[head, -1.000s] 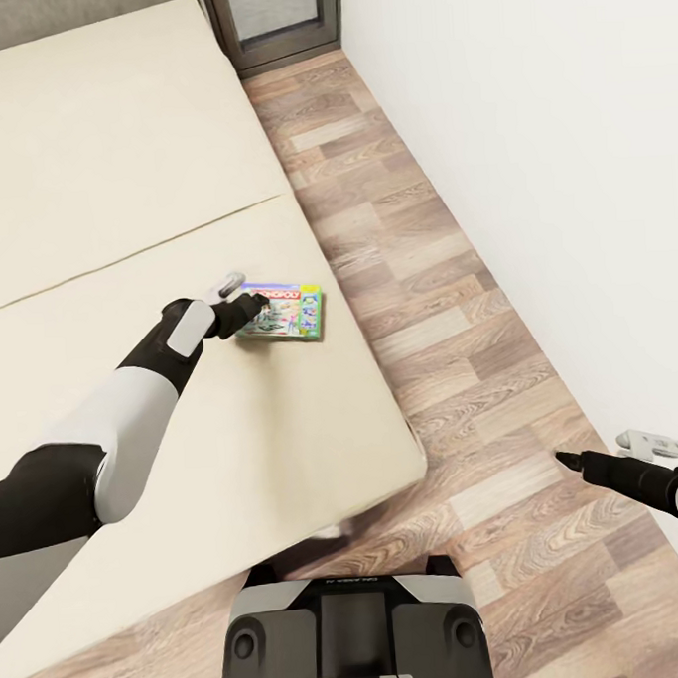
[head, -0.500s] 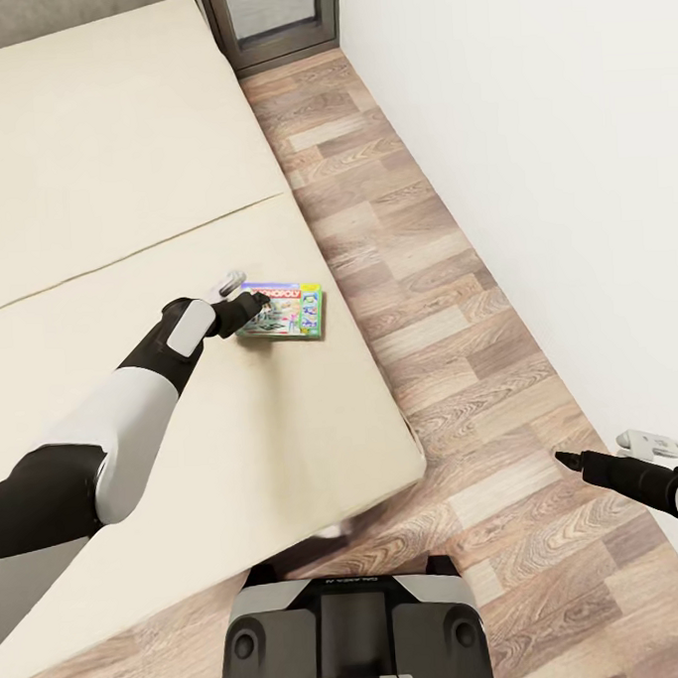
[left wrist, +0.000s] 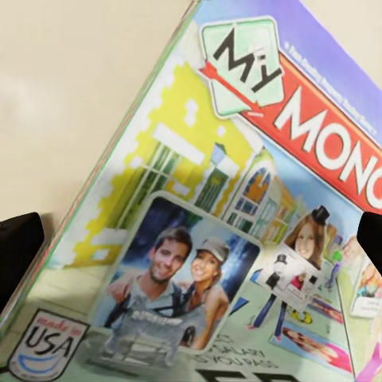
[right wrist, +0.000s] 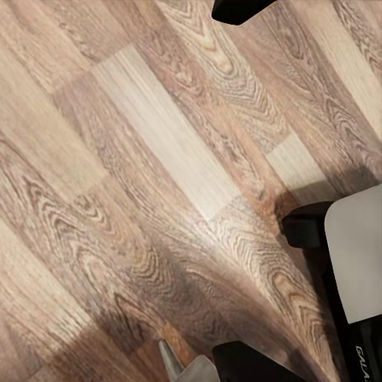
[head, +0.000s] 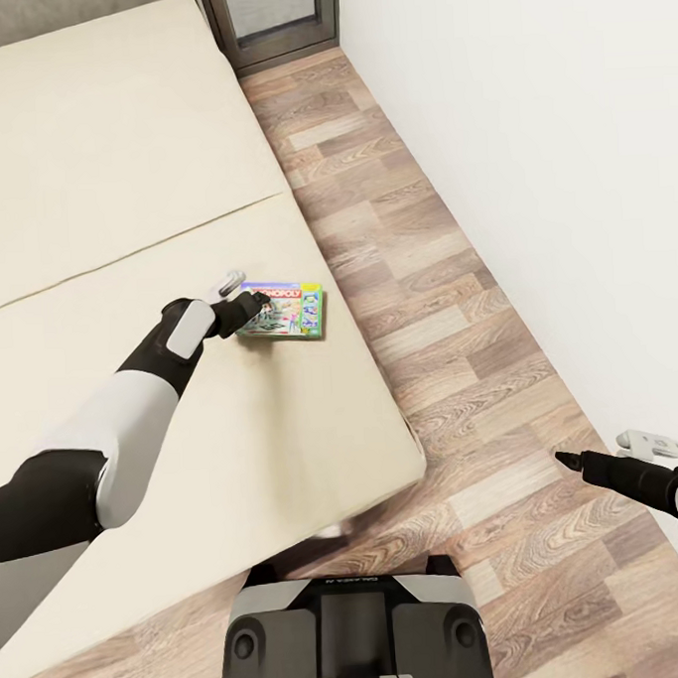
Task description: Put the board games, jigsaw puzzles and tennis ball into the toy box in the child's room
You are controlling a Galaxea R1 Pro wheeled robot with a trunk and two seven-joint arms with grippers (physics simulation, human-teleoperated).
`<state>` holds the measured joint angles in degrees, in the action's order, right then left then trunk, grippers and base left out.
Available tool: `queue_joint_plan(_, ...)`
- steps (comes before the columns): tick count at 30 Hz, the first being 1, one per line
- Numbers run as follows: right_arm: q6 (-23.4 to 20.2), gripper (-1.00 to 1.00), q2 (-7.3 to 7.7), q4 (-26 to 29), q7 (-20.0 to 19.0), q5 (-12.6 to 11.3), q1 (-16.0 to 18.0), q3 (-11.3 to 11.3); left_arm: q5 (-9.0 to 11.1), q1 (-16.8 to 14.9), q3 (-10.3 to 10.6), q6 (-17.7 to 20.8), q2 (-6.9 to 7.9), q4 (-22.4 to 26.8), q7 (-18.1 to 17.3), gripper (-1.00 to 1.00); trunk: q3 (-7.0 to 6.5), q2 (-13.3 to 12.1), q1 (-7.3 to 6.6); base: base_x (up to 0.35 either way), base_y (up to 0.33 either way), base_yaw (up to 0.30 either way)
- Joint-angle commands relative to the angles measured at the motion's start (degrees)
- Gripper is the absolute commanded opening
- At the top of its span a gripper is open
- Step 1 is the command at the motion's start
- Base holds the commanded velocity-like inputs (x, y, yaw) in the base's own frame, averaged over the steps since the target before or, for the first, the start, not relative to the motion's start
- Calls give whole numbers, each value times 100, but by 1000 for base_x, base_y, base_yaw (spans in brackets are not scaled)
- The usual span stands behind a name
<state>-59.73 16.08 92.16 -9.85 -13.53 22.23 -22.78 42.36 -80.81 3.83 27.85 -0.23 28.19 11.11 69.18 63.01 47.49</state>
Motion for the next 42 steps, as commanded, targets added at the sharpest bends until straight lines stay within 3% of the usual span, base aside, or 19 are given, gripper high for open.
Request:
queue_joint_plan(1,-27,100,0,4,-26,9,3,-7,184,3,26,8,1,-76,44,100,3,2,26,0,0,-6)
queue_joint_plan(20,-27,100,0,4,-26,9,3,-7,172,111,28,46,5,156,71,100,3,2,26,0,0,-115)
queue_joint_plan(42,-27,100,0,4,-26,9,4,-7,175,118,30,48,5,169,68,100,3,2,26,0,0,-17)
